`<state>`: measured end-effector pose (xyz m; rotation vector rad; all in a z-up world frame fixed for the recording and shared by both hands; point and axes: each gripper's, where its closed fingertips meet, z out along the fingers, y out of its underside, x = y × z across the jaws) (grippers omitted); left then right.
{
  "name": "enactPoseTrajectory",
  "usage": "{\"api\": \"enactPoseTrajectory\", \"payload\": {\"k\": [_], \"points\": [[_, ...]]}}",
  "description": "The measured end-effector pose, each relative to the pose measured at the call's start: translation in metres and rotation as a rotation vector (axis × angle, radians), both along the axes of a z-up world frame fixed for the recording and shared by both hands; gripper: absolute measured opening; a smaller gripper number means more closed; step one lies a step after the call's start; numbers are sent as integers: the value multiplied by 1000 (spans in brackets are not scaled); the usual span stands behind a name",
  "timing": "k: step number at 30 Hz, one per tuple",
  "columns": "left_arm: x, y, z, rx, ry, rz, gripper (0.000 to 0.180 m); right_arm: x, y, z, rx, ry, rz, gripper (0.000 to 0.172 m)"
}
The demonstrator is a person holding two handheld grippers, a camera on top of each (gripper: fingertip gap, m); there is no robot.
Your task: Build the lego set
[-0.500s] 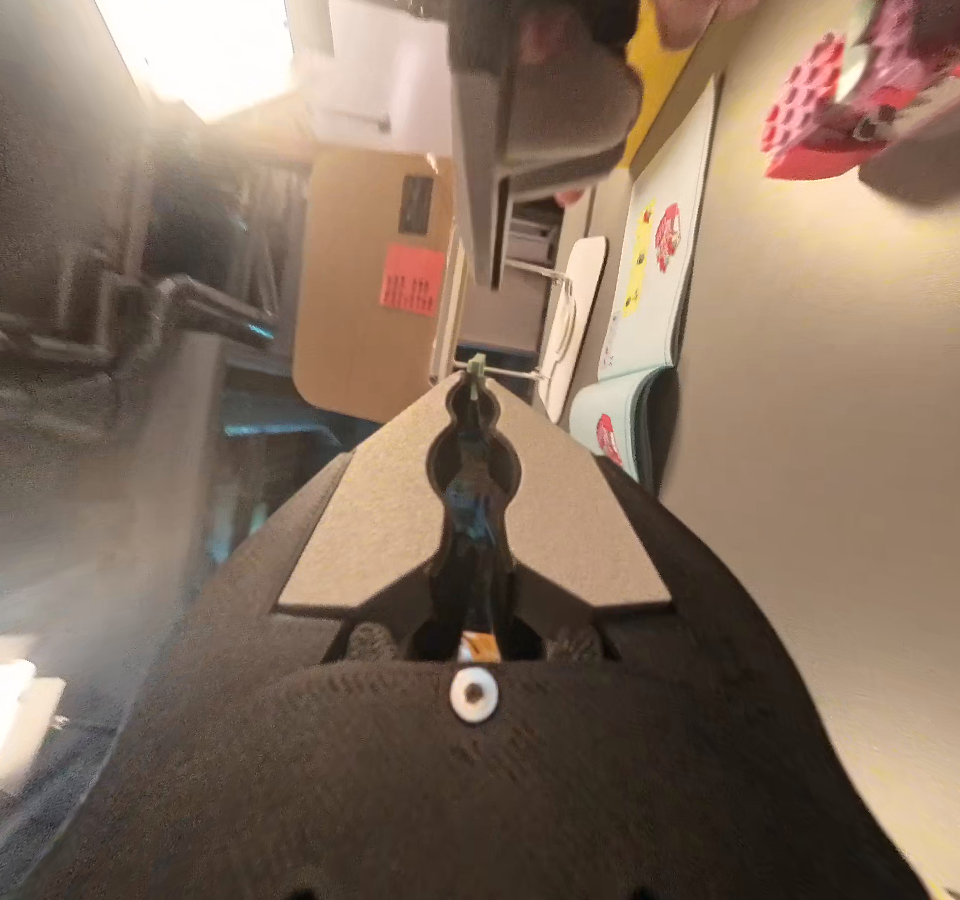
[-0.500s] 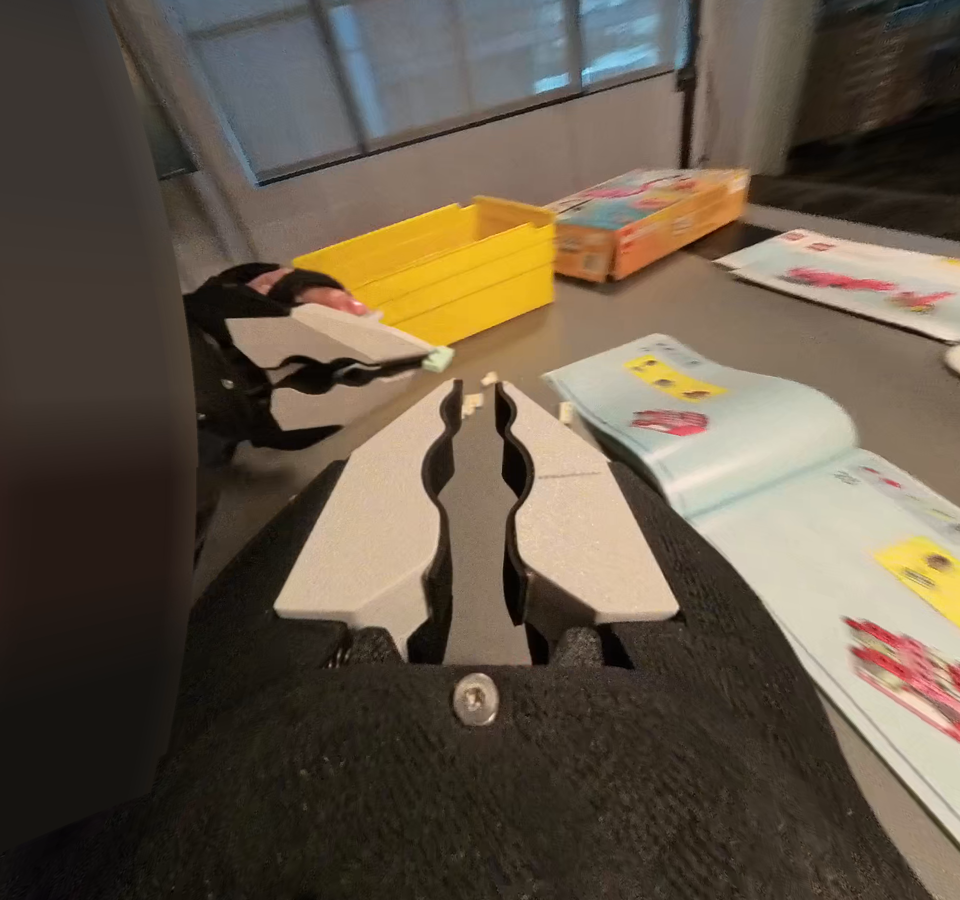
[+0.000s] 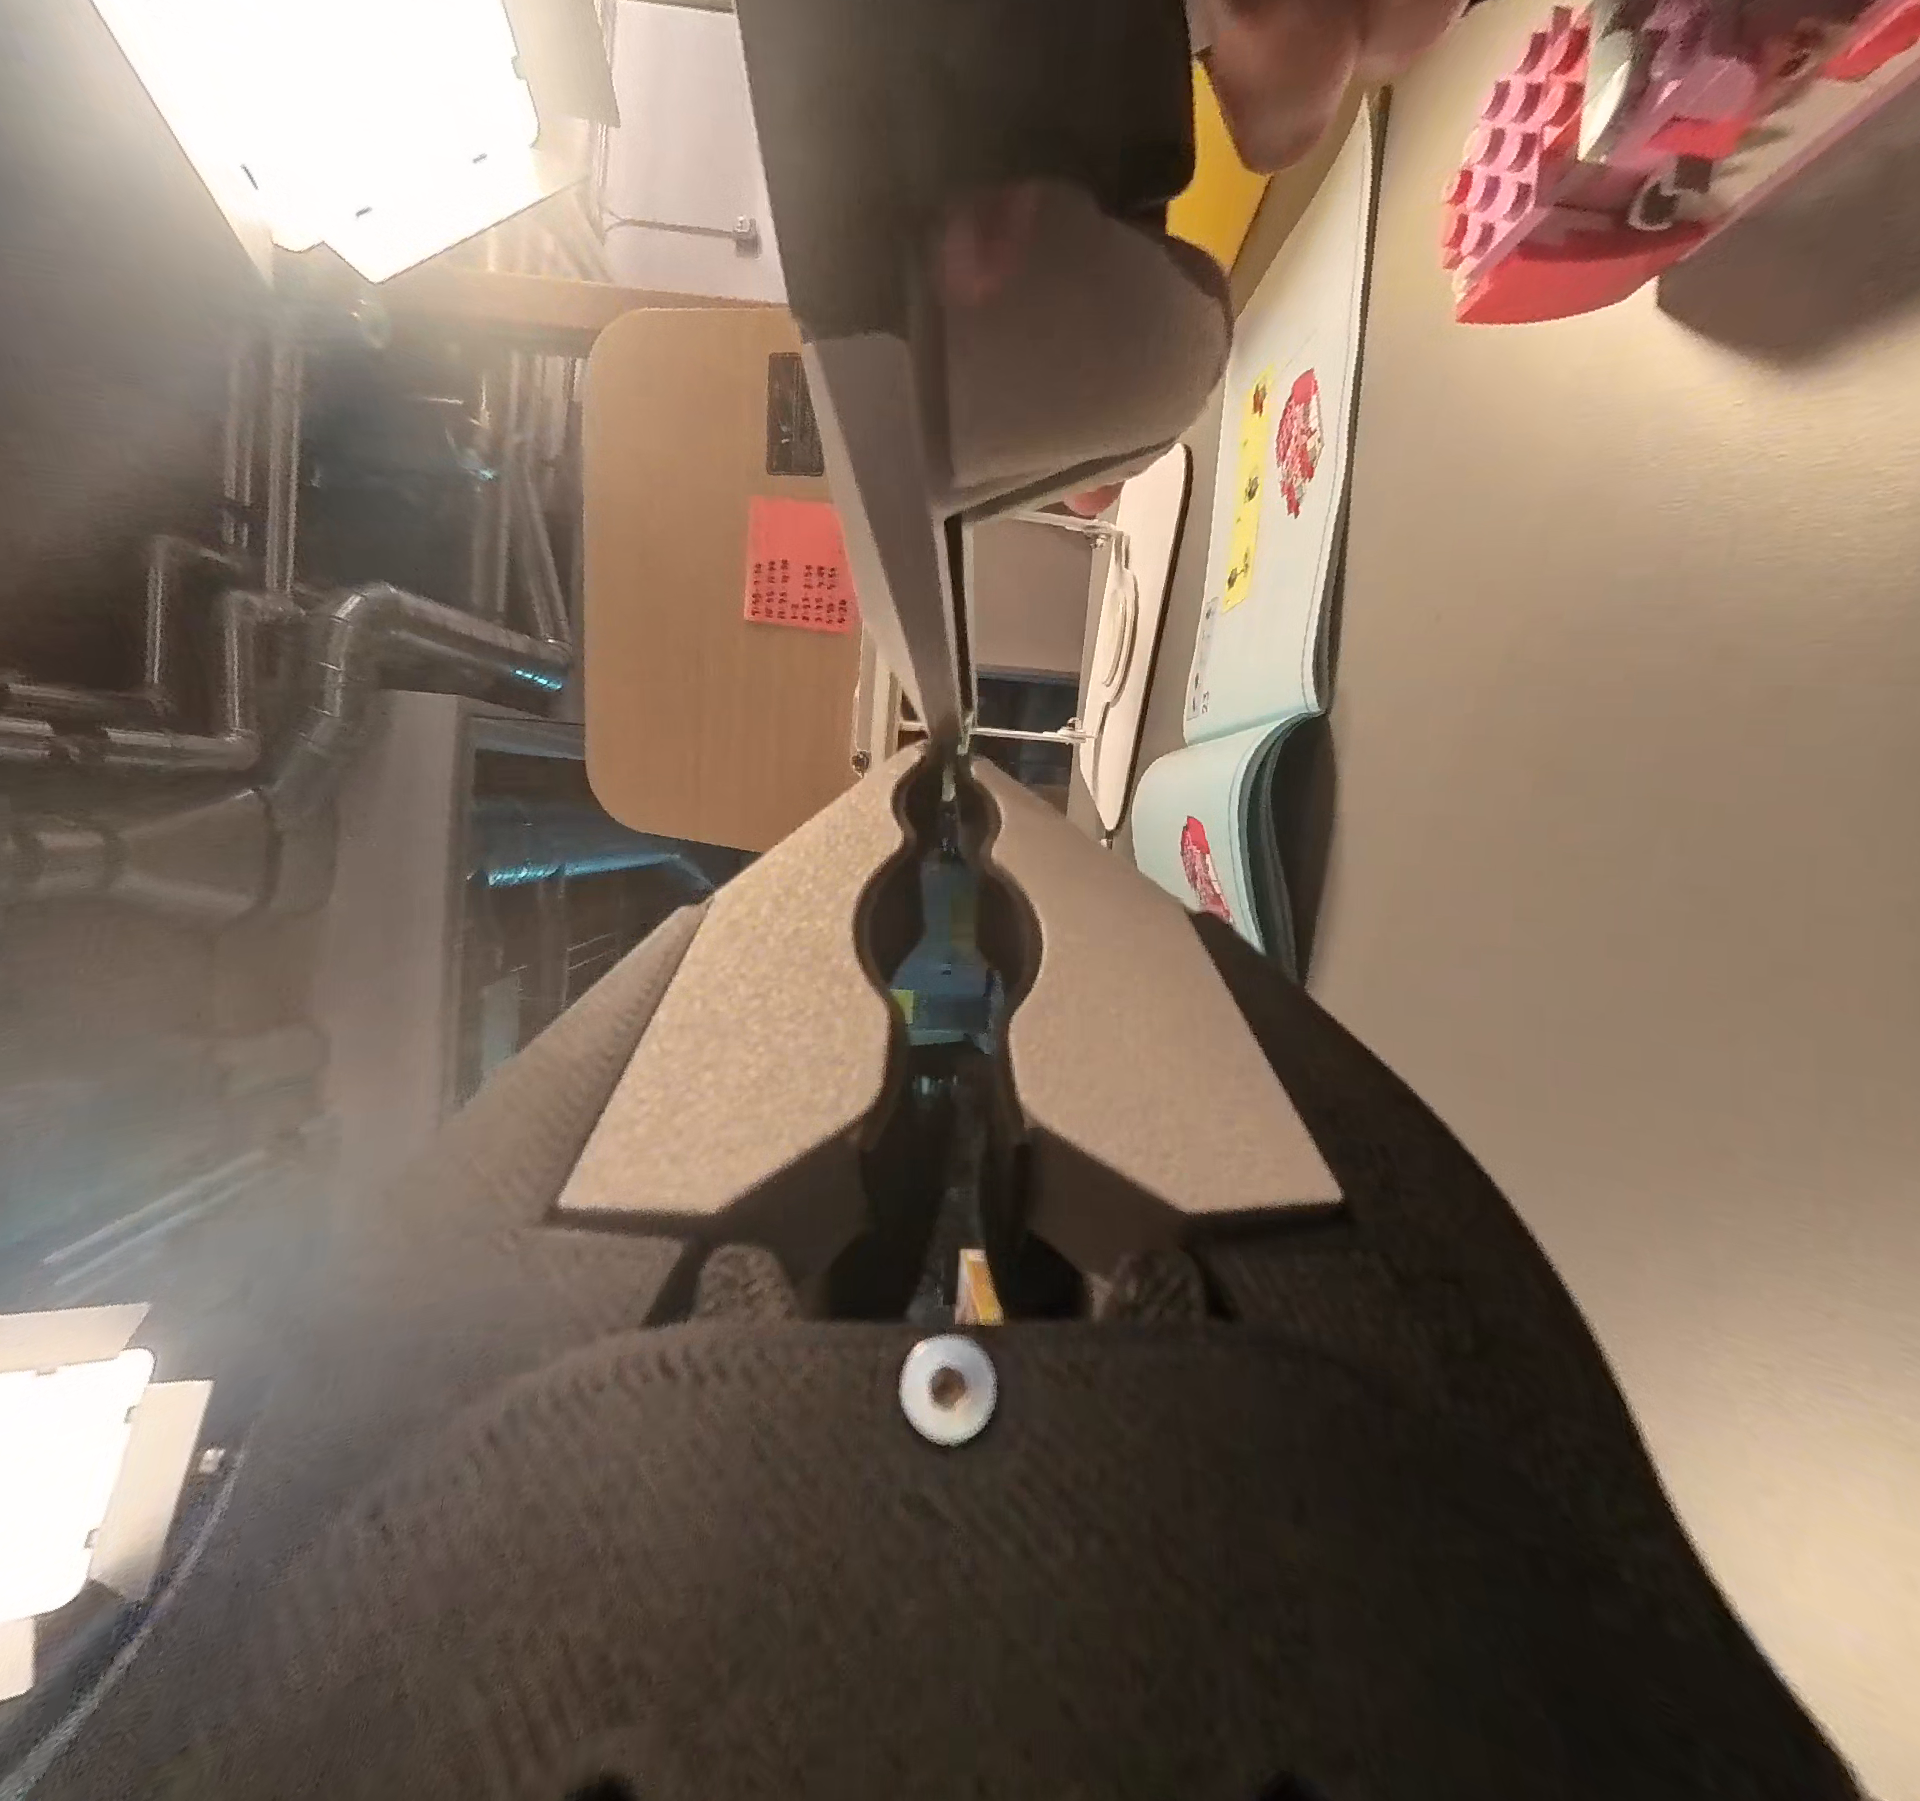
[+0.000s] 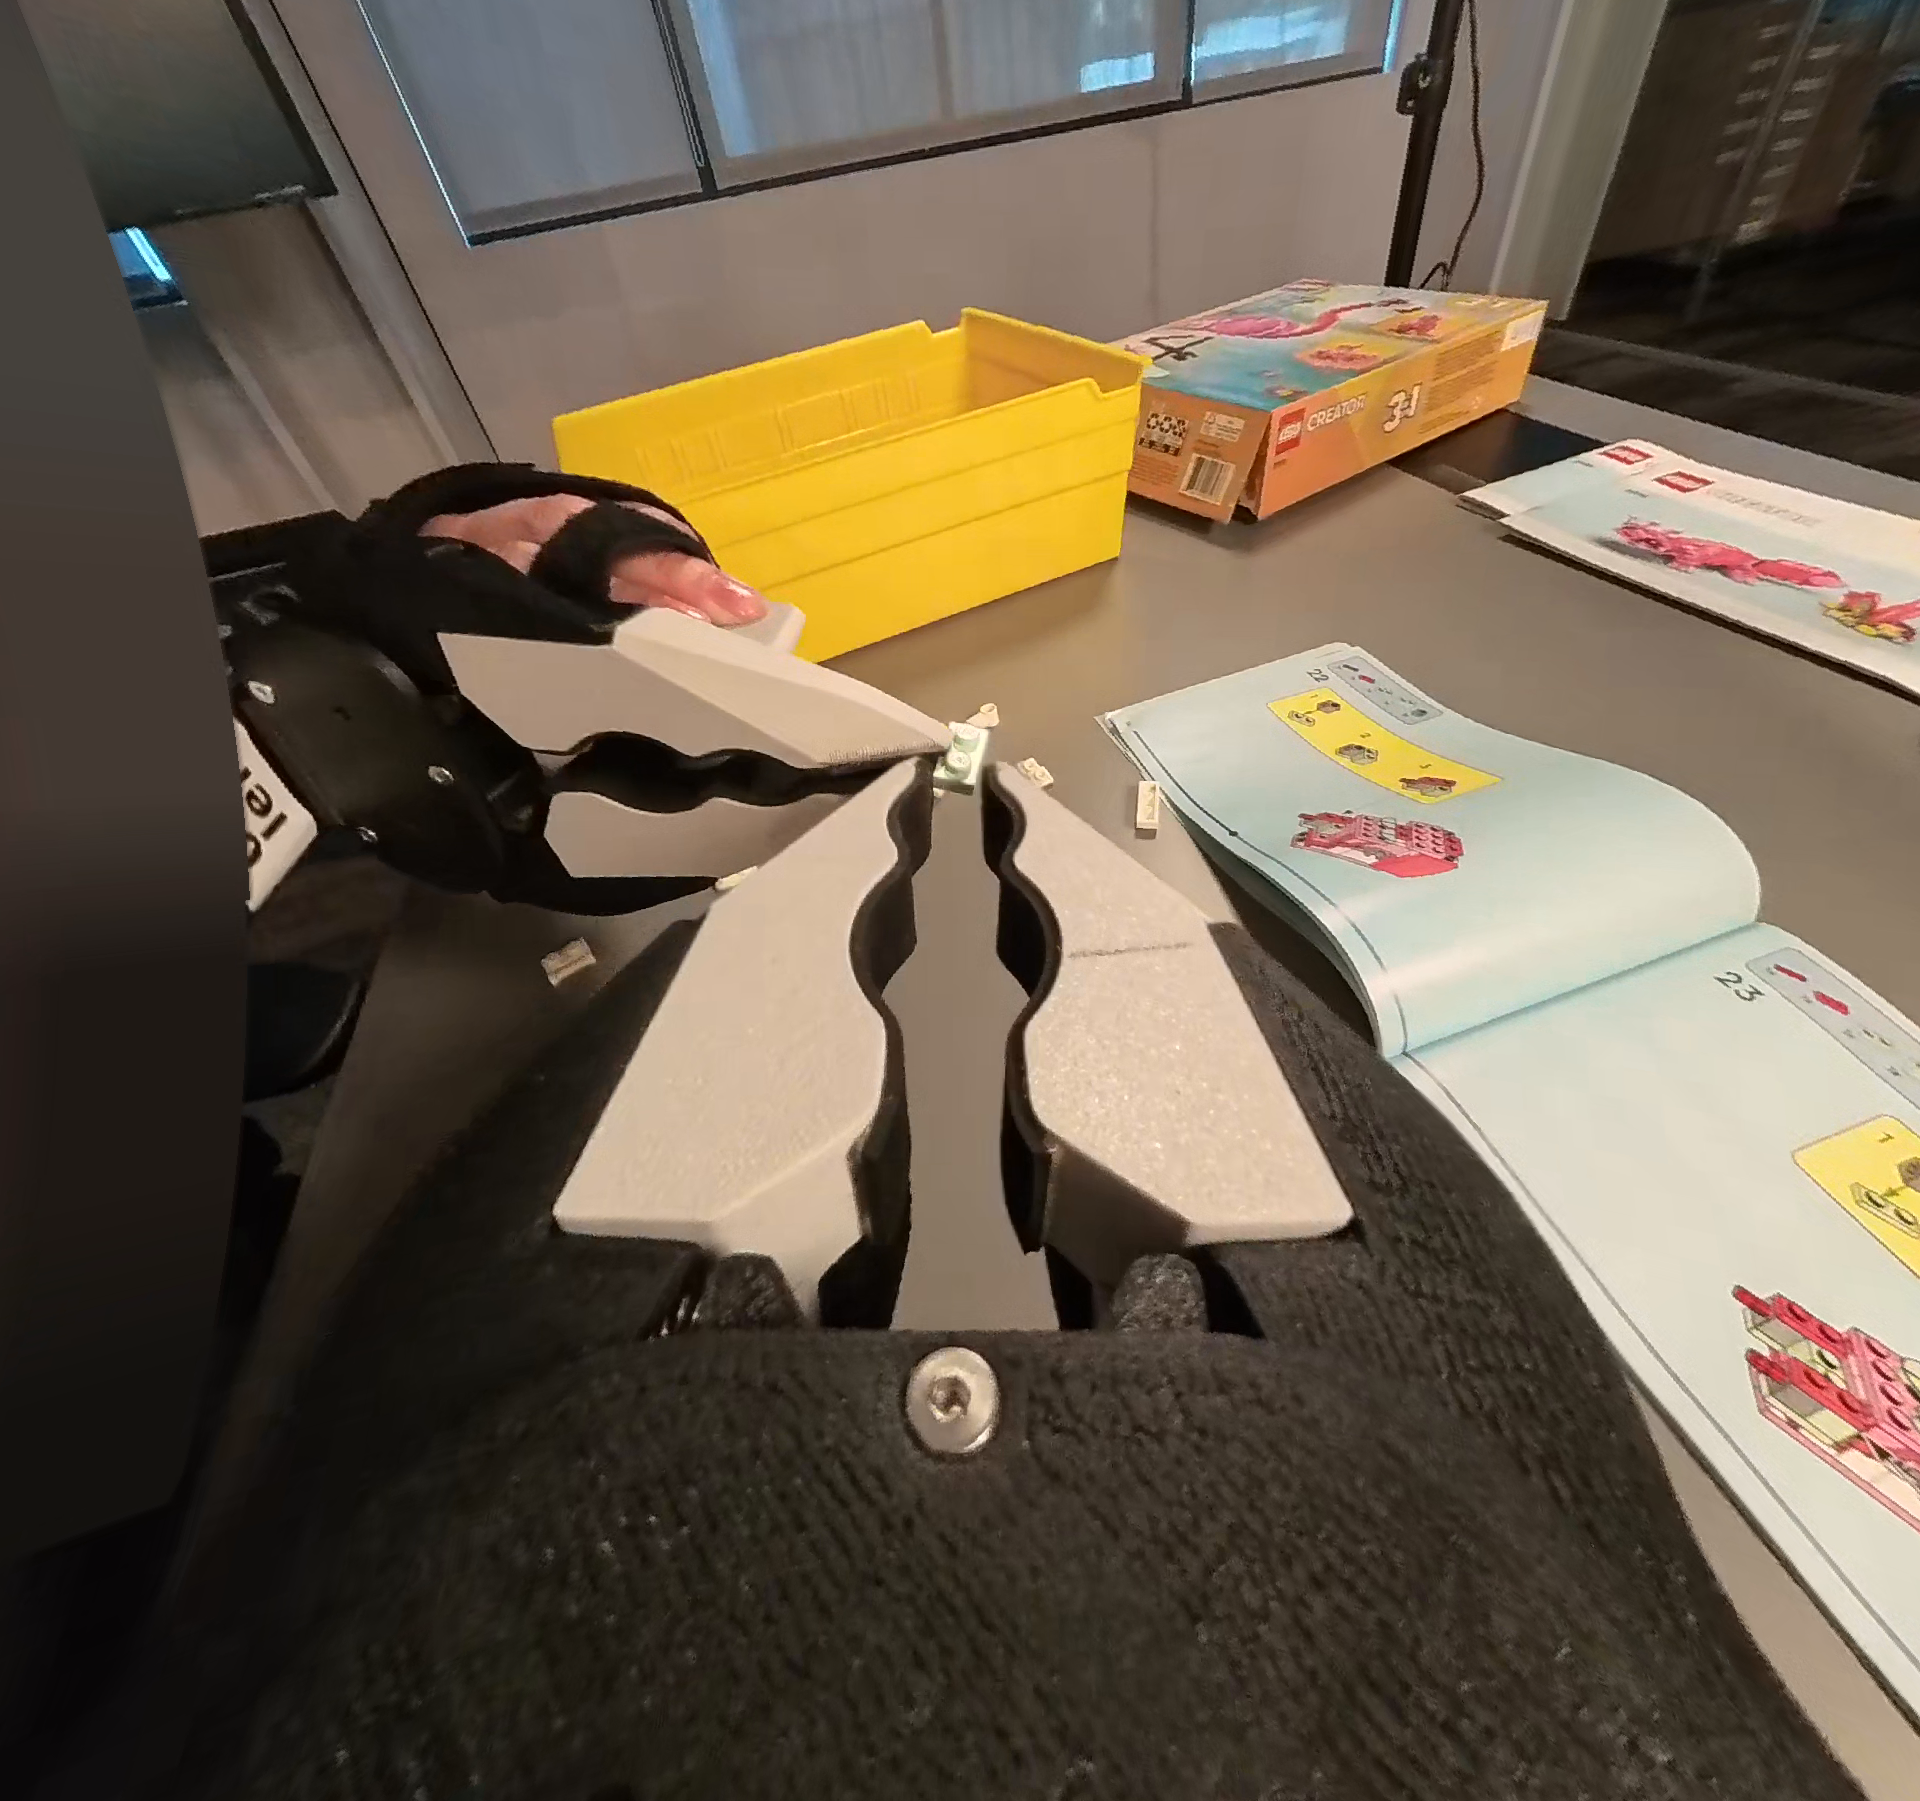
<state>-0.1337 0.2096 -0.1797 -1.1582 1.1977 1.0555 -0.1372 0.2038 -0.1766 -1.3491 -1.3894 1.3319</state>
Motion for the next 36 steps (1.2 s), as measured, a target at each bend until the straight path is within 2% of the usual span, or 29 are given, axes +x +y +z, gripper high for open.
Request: {"api": "enactPoseTrajectory", "payload": {"k": [4, 7, 11, 14, 18, 21, 29, 31, 36], "points": [[-1, -1, 1, 15, 2, 8, 1, -1, 0, 0, -1, 2, -13, 12], [1, -4, 8, 43, 0, -3, 1, -2, -3, -3, 9, -20, -7, 0], [2, -4, 11, 70, 37, 0, 1, -2, -5, 1, 62, 16, -16, 0], [0, -3, 12, 66, 34, 5, 1, 1, -8, 5, 36, 42, 5, 9], [1, -3, 13, 71, 47, 0, 1, 1, -2, 7, 7, 42, -12, 12], [2, -3, 12, 69, 44, -4, 1, 2, -5, 7, 12, 43, 0, 5], [3, -5, 14, 78, 71, -12, 1, 3, -5, 8, 38, 45, -7, 10], [3, -5, 14, 78, 71, -9, 1, 2, -6, 8, 34, 51, 0, 5], [4, -4, 15, 78, 72, -14, 1, 3, -3, 8, 199, 33, -51, 0]]}}
